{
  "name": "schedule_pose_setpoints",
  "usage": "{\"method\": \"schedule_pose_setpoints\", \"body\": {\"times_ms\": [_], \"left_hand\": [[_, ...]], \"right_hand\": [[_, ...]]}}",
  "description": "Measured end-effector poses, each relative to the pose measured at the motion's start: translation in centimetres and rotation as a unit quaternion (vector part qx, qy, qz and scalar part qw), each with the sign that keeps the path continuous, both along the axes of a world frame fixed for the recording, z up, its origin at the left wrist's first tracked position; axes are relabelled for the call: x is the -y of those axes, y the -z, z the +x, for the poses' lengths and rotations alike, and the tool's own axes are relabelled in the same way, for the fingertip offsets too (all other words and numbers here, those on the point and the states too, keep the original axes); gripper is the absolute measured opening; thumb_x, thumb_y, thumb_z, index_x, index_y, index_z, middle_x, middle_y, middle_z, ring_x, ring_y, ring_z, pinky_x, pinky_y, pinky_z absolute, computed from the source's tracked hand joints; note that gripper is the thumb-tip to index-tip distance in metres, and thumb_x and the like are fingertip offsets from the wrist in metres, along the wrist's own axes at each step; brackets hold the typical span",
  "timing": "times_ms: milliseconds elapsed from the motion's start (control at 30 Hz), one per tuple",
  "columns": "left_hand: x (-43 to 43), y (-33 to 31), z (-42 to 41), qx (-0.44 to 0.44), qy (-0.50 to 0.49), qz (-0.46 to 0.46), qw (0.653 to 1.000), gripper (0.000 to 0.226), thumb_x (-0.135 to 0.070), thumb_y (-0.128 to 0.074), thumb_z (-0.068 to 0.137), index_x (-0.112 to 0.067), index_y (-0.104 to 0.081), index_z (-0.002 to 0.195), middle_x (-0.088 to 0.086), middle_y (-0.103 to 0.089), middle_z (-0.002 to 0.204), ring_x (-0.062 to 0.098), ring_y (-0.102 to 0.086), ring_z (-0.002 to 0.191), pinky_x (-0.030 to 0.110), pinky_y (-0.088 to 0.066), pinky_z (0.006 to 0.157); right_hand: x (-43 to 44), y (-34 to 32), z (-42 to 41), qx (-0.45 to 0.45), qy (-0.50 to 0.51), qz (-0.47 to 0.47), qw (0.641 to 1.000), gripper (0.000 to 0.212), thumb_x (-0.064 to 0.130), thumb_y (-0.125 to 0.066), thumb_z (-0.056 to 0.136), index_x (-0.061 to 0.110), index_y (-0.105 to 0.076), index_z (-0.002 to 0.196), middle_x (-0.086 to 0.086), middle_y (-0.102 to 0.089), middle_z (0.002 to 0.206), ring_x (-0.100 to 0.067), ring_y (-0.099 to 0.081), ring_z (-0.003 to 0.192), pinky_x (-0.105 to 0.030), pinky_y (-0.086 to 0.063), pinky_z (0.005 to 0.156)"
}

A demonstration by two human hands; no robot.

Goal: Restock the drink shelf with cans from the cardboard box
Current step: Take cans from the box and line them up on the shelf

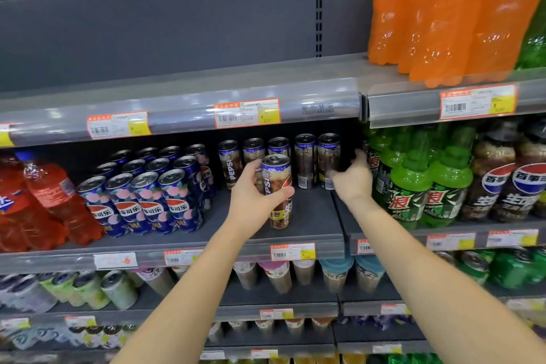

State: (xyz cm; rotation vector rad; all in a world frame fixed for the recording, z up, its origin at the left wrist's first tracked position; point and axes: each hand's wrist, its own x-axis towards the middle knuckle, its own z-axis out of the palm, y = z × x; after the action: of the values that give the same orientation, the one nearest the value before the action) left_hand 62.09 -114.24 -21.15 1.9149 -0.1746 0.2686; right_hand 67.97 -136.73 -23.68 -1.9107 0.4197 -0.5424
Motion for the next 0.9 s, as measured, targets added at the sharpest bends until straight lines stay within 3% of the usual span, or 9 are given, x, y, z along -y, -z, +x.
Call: {"method": "schedule_pose_setpoints", "body": {"times_ms": [67, 167, 300, 400, 467, 533, 633, 767, 900], "left_hand": [[0.9, 0.2, 0.4, -0.006, 0.017, -0.009, 1.000, 0.069, -0.021, -0.094, 0.074, -0.038, -0.053, 0.126, -0.017, -0.072, 0.110, -0.008, -0.069, 0.096, 0.017, -0.055, 0.084], [2.6, 0.3, 0.7, -0.024, 0.048, -0.024, 0.998, 0.071, -0.022, -0.095, 0.073, -0.028, -0.056, 0.132, -0.011, -0.073, 0.112, -0.004, -0.071, 0.095, 0.027, -0.060, 0.089], [5.1, 0.1, 1.0, -0.033, 0.085, -0.055, 0.994, 0.062, -0.017, -0.093, 0.075, -0.033, -0.058, 0.122, -0.007, -0.074, 0.109, -0.001, -0.072, 0.095, 0.018, -0.057, 0.080], [6.5, -0.2, 1.1, -0.039, 0.122, -0.064, 0.990, 0.069, -0.019, -0.093, 0.076, -0.023, -0.057, 0.135, -0.004, -0.075, 0.114, 0.007, -0.074, 0.101, 0.032, -0.061, 0.092], [7.0, -0.4, 1.2, -0.034, 0.150, -0.053, 0.987, 0.062, -0.022, -0.091, 0.079, -0.027, -0.058, 0.131, -0.005, -0.076, 0.114, 0.009, -0.074, 0.102, 0.038, -0.060, 0.097], [7.0, -0.6, 1.5, -0.027, 0.160, -0.027, 0.986, 0.071, -0.036, -0.089, 0.079, -0.030, -0.053, 0.140, -0.006, -0.072, 0.123, 0.011, -0.072, 0.108, 0.038, -0.058, 0.099], [5.8, -0.6, 1.8, -0.008, 0.116, 0.038, 0.992, 0.074, -0.043, -0.081, 0.087, -0.029, -0.045, 0.150, -0.006, -0.062, 0.135, 0.009, -0.068, 0.109, 0.033, -0.056, 0.097], [3.6, 0.1, 1.7, -0.023, 0.070, 0.067, 0.995, 0.060, -0.036, -0.073, 0.096, -0.024, -0.047, 0.149, -0.005, -0.062, 0.130, -0.004, -0.063, 0.093, 0.010, -0.048, 0.072], [2.2, 0.9, 1.7, -0.032, 0.054, 0.073, 0.995, 0.055, -0.036, -0.071, 0.097, -0.028, -0.048, 0.147, -0.008, -0.064, 0.127, -0.004, -0.064, 0.094, 0.013, -0.046, 0.073]], "right_hand": [[-0.9, 0.0, -2.2, 0.032, 0.026, -0.003, 0.999, 0.075, 0.013, -0.079, 0.078, 0.008, -0.045, 0.145, -0.015, -0.058, 0.129, -0.030, -0.059, 0.115, -0.040, -0.048, 0.102], [-2.6, -0.5, -5.6, 0.077, -0.053, 0.068, 0.993, 0.054, 0.003, -0.067, 0.086, 0.016, -0.051, 0.136, -0.001, -0.062, 0.117, -0.009, -0.063, 0.096, -0.035, -0.054, 0.095], [-3.3, 0.1, -8.8, 0.055, -0.191, 0.038, 0.979, 0.066, 0.010, -0.072, 0.083, 0.031, -0.047, 0.140, 0.013, -0.064, 0.122, -0.004, -0.063, 0.113, -0.024, -0.051, 0.095], [-2.6, 0.2, -9.6, 0.041, -0.186, 0.031, 0.981, 0.069, 0.025, -0.086, 0.077, 0.042, -0.045, 0.130, 0.023, -0.066, 0.110, 0.011, -0.064, 0.096, -0.012, -0.053, 0.074], [-2.0, 0.4, -9.3, 0.055, -0.140, 0.035, 0.988, 0.068, 0.024, -0.089, 0.074, 0.041, -0.047, 0.126, 0.024, -0.066, 0.104, 0.018, -0.061, 0.087, -0.006, -0.048, 0.072], [-1.4, 0.7, -8.5, 0.056, -0.098, 0.039, 0.993, 0.068, 0.021, -0.090, 0.072, 0.034, -0.052, 0.126, 0.017, -0.067, 0.105, 0.012, -0.063, 0.090, -0.010, -0.050, 0.079], [-0.6, 1.7, -7.4, 0.057, -0.030, 0.016, 0.998, 0.078, 0.026, -0.092, 0.066, 0.030, -0.050, 0.132, 0.004, -0.065, 0.116, -0.012, -0.065, 0.105, -0.037, -0.054, 0.095], [0.3, 2.3, -6.1, 0.042, 0.012, 0.018, 0.999, 0.070, 0.019, -0.090, 0.073, 0.023, -0.052, 0.131, 0.001, -0.069, 0.115, -0.019, -0.067, 0.105, -0.038, -0.053, 0.094], [0.3, 2.6, -5.0, 0.043, 0.044, 0.004, 0.998, 0.066, 0.018, -0.087, 0.077, 0.020, -0.053, 0.133, -0.003, -0.071, 0.116, -0.024, -0.067, 0.106, -0.039, -0.052, 0.094]]}}
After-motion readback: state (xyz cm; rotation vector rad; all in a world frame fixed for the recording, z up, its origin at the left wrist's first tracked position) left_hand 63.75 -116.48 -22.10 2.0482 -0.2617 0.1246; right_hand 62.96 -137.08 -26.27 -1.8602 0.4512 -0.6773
